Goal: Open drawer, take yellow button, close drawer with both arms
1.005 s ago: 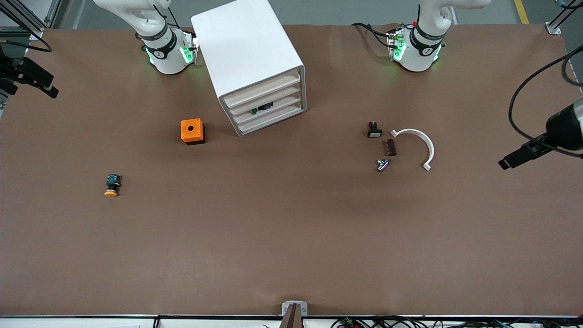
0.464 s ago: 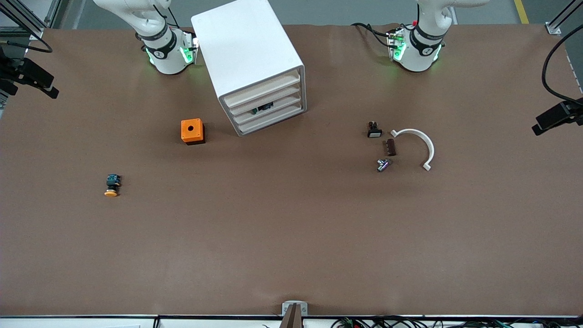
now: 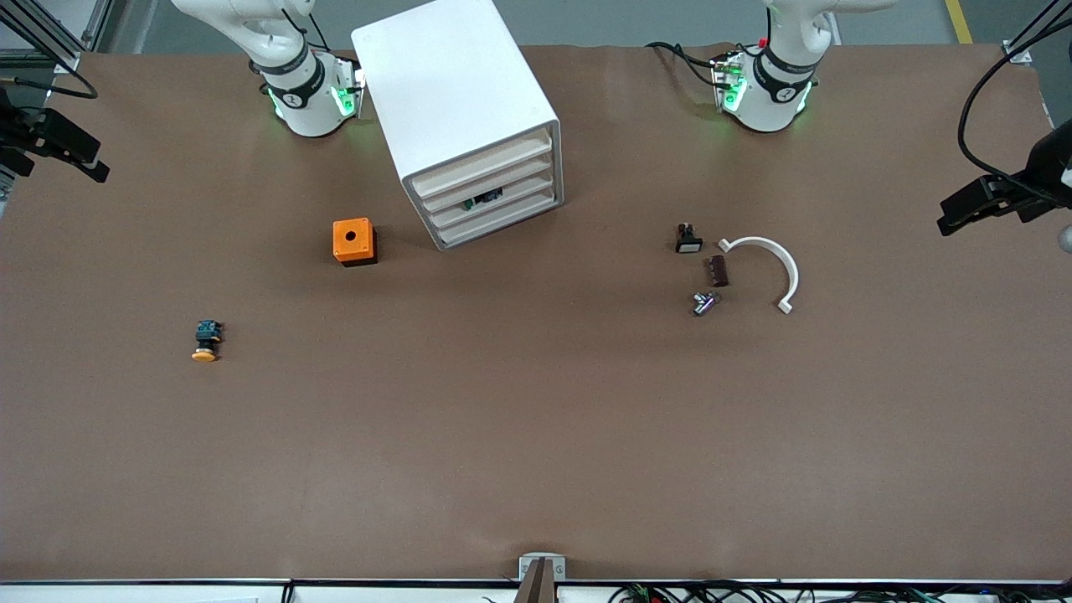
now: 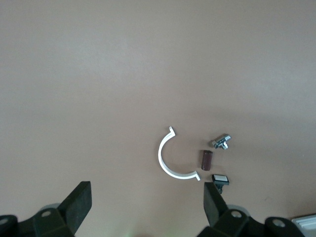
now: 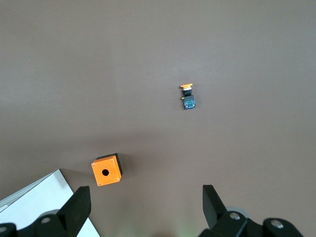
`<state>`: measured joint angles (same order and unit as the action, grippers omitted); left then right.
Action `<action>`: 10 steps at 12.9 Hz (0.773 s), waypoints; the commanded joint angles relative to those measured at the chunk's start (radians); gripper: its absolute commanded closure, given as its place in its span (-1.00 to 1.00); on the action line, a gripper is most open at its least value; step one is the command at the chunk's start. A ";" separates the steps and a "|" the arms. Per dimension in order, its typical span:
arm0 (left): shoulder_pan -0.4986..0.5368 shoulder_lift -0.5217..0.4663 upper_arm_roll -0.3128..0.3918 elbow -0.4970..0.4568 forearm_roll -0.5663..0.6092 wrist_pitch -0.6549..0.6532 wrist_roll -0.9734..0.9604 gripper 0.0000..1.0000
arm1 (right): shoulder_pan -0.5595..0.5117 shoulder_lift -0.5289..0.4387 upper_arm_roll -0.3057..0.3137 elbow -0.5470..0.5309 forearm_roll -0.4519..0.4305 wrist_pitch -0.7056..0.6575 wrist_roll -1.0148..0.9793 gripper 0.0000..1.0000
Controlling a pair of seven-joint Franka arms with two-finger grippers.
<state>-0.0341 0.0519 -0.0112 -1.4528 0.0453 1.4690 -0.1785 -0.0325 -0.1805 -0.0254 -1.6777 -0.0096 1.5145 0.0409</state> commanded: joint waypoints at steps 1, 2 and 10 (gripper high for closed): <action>0.034 -0.038 -0.035 -0.037 0.007 0.001 0.002 -1.00 | -0.004 0.007 0.002 0.018 0.014 -0.005 -0.004 -1.00; 0.039 -0.035 -0.026 -0.025 0.001 0.001 0.017 -1.00 | -0.004 0.007 0.002 0.018 0.013 -0.005 -0.004 -1.00; 0.046 -0.072 -0.084 -0.081 -0.036 0.026 0.001 -1.00 | -0.004 0.007 0.002 0.018 0.013 -0.007 -0.004 -1.00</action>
<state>0.0030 0.0307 -0.0587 -1.4727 0.0237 1.4704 -0.1779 -0.0324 -0.1804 -0.0250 -1.6777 -0.0096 1.5145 0.0409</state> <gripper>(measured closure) 0.000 0.000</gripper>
